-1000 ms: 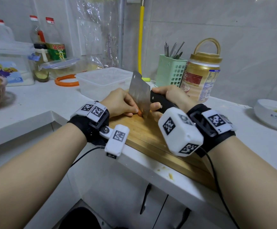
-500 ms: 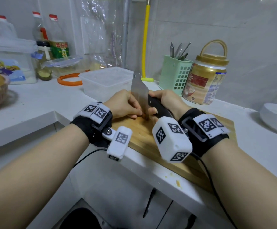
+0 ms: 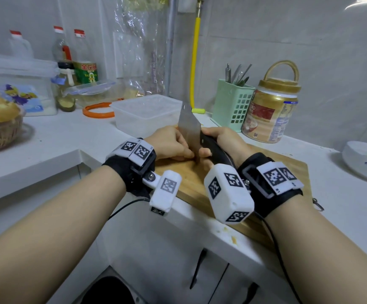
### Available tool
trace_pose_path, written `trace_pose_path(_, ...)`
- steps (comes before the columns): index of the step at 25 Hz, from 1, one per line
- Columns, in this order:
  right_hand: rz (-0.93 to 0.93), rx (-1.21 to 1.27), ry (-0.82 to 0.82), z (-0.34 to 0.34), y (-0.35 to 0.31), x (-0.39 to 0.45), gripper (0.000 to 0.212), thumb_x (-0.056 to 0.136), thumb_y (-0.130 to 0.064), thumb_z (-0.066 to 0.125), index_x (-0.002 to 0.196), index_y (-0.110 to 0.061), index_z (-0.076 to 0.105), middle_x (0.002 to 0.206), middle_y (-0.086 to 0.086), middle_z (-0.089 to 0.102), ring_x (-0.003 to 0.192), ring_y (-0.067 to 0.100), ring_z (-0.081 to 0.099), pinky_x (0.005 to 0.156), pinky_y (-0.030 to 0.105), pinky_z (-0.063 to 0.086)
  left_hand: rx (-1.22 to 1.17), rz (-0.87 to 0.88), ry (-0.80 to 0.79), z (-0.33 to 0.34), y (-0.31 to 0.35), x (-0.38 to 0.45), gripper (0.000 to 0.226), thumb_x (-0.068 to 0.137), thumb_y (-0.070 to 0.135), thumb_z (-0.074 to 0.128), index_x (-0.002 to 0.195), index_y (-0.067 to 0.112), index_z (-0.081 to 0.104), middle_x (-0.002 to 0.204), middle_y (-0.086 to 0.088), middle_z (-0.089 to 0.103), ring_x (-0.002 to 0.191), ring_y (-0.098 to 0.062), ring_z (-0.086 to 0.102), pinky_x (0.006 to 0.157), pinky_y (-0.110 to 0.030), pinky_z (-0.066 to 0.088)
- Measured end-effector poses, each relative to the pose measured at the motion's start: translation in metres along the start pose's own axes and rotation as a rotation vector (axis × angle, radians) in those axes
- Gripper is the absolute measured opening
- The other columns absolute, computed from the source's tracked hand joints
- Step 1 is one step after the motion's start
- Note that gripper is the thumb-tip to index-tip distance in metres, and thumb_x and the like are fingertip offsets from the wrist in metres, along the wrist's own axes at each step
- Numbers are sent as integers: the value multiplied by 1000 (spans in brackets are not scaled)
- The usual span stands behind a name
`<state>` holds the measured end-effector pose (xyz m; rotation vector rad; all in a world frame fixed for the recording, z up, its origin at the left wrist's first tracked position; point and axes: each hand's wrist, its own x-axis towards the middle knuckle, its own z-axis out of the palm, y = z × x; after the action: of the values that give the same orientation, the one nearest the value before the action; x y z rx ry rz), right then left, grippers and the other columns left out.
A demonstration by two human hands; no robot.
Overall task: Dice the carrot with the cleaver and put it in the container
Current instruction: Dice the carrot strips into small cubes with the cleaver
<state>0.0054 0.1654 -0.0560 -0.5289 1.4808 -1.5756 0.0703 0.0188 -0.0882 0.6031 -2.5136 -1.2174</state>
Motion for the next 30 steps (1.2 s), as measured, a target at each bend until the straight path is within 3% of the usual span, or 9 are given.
trace_pose_path(2, 2, 47, -54, -11, 2, -11, 25, 102, -25, 32, 96, -7, 49, 41, 3, 44, 26, 15, 35, 36, 11, 29, 58, 6, 41, 2, 2, -1, 18, 69, 17, 85, 74, 17, 67, 70, 0, 70, 66, -12, 67, 74, -27, 58)
trace_pose_path(5, 18, 94, -64, -29, 3, -21, 30, 101, -29, 35, 79, -11, 46, 42, 3, 38, 27, 16, 33, 37, 12, 27, -11, -18, 50, 8, 7, -3, 18, 75, 5, 75, 83, 14, 62, 71, -1, 64, 54, -4, 63, 57, -18, 55)
trace_pose_path(10, -6, 148, -95, -47, 1, -23, 29, 99, -33, 36, 81, -11, 43, 42, 4, 35, 29, 20, 32, 37, 18, 29, -31, -87, 53, 10, 14, -2, 16, 84, 11, 68, 69, 13, 64, 74, -1, 65, 58, -8, 61, 53, -17, 54)
trace_pose_path(13, -28, 162, -101, -48, 1, -23, 31, 99, -33, 35, 78, -12, 44, 43, 2, 35, 29, 19, 31, 39, 18, 28, 100, -82, 30, 8, 16, 1, 6, 83, 10, 69, 78, 8, 68, 68, -3, 62, 52, -10, 55, 45, -15, 46)
trace_pose_path(19, -79, 222, -35, -52, -1, -24, 32, 99, -35, 37, 79, -12, 44, 45, 2, 36, 31, 20, 32, 40, 19, 30, 303, 12, 30, 1, 34, 9, 4, 84, 17, 72, 81, 14, 71, 80, 0, 70, 67, -12, 61, 63, -21, 51)
trace_pose_path(21, -96, 225, -23, -53, -1, -25, 32, 100, -35, 36, 80, -12, 45, 45, 3, 36, 31, 19, 32, 41, 18, 29, 445, 16, 13, 7, 41, 12, 20, 83, 32, 74, 79, 12, 70, 84, -3, 70, 79, -16, 61, 72, -26, 49)
trace_pose_path(23, -100, 236, -23, -55, -1, -26, 32, 100, -35, 35, 81, -12, 46, 44, 3, 36, 30, 19, 33, 40, 17, 30, 584, -28, -31, 12, 45, 13, 31, 79, 42, 76, 74, 14, 65, 83, -3, 69, 77, -16, 59, 75, -29, 48)
trace_pose_path(27, -97, 260, -34, -59, 0, -26, 28, 100, -35, 35, 86, -13, 47, 44, 3, 37, 30, 19, 34, 39, 16, 32, 579, -115, -79, 8, 44, 14, 25, 77, 25, 80, 93, 7, 72, 97, -6, 73, 93, -21, 68, 92, -37, 54)
trace_pose_path(30, -94, 251, -20, -59, 0, -26, 29, 99, -35, 36, 82, -13, 46, 45, 3, 37, 31, 19, 33, 43, 19, 27, 589, -92, -52, 8, 44, 16, 20, 79, 16, 77, 97, 8, 75, 102, -6, 73, 102, -20, 65, 94, -35, 52)
